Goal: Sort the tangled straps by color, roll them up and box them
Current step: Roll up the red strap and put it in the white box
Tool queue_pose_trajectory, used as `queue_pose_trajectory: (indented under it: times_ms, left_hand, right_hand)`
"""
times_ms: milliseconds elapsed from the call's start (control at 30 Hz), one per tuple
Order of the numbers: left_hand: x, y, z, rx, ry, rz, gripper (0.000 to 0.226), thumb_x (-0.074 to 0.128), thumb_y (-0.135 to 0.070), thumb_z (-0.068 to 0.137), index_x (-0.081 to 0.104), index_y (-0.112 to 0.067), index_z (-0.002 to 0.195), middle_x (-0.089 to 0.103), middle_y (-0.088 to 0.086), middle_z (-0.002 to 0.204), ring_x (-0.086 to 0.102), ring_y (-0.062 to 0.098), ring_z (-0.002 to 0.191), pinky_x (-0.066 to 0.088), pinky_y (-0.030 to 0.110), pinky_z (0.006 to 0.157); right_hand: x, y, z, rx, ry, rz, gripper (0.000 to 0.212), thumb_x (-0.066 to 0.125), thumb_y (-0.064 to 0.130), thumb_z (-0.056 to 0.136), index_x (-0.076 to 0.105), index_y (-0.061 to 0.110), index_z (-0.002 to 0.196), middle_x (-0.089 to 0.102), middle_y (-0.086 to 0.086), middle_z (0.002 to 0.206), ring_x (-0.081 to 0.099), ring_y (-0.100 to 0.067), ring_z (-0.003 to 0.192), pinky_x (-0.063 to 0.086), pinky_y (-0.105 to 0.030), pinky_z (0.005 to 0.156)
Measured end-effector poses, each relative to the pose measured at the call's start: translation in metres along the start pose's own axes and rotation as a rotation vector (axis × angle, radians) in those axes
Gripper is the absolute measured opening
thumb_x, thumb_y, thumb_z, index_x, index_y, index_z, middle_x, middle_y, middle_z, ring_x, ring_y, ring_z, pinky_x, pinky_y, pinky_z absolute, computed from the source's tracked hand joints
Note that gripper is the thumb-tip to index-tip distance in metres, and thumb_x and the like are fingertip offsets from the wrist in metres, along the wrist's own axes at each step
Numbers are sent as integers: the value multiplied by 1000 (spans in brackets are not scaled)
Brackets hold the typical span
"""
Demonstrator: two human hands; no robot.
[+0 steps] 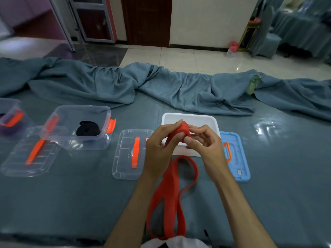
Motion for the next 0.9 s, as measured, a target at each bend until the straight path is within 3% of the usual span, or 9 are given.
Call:
queue_pose_trajectory:
  times_ms: [133,267,367,467,533,600,700,800,900]
  left_hand:
    - [2,4,-5,-85,-99,-146,22,80,-20,90,69,-24,108,77,3,105,75,15,101,57,24,87]
    - [8,7,-1,-107,-66,-257,22,75,-4,90,73,-20,106,74,8,114,71,17,108,54,25,93]
    - [3,5,9,-83,9,-177,21,73,-5,93,75,-16,110,71,11,119,68,20,115,52,27,98]
    - [-1,2,16,14,59,-54,18,72,-10,97,75,-13,114,74,6,117,69,21,115,51,28,98]
    - [1,0,15,-11,26,-71,20,74,-19,95,75,-25,114,76,-3,115,72,21,112,54,29,95]
    - [3,1,13,-89,-34,-137,24,78,-19,91,74,-30,111,77,2,112,73,20,108,57,28,91]
    - [2,2,13,-90,-17,-163,28,75,-8,91,73,-12,118,74,12,119,70,23,114,54,27,96]
    - [-4,2,18,-61,46,-112,32,75,-6,93,72,-5,125,71,16,121,69,27,117,54,33,100]
    - [-8,0,15,-119,-2,-133,37,87,-12,84,71,-18,118,75,8,114,74,23,109,57,33,95]
  right_hand:
    - [1,10,5,-65,-51,1,29,88,7,80,67,11,100,76,-9,115,72,-28,84,56,-30,70]
    - [11,6,3,-58,-1,144,32,80,15,87,65,11,115,70,-10,119,75,-22,95,63,-34,79]
    - [10,-1,3,9,2,160,31,79,13,87,60,5,110,70,-9,127,77,-27,104,64,-41,76]
    - [1,-3,7,10,-71,-27,37,89,14,80,59,1,98,75,-4,124,76,-41,95,59,-32,66]
    - [-3,3,11,-33,-94,-17,33,89,13,79,63,7,98,76,-9,119,76,-42,93,60,-35,70]
    - [-2,8,12,-81,-93,28,34,87,14,82,68,14,110,75,-12,117,76,-37,94,64,-43,83]
    - [6,9,9,-101,-58,110,29,81,17,88,72,17,116,78,-8,112,77,-26,100,63,-43,88]
    - [9,1,6,-27,-31,198,22,79,11,90,66,9,108,76,-3,119,77,-28,106,64,-44,85]
    - [3,4,8,37,-46,76,22,87,19,79,67,19,87,77,-9,118,79,-31,98,63,-39,74]
Point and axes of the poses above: each hand's wrist, its own z-axis towards the middle knuckle, its own x-axis out of the palm, y = z × x, the point moved 5 cm from there along z, towards the middle knuckle
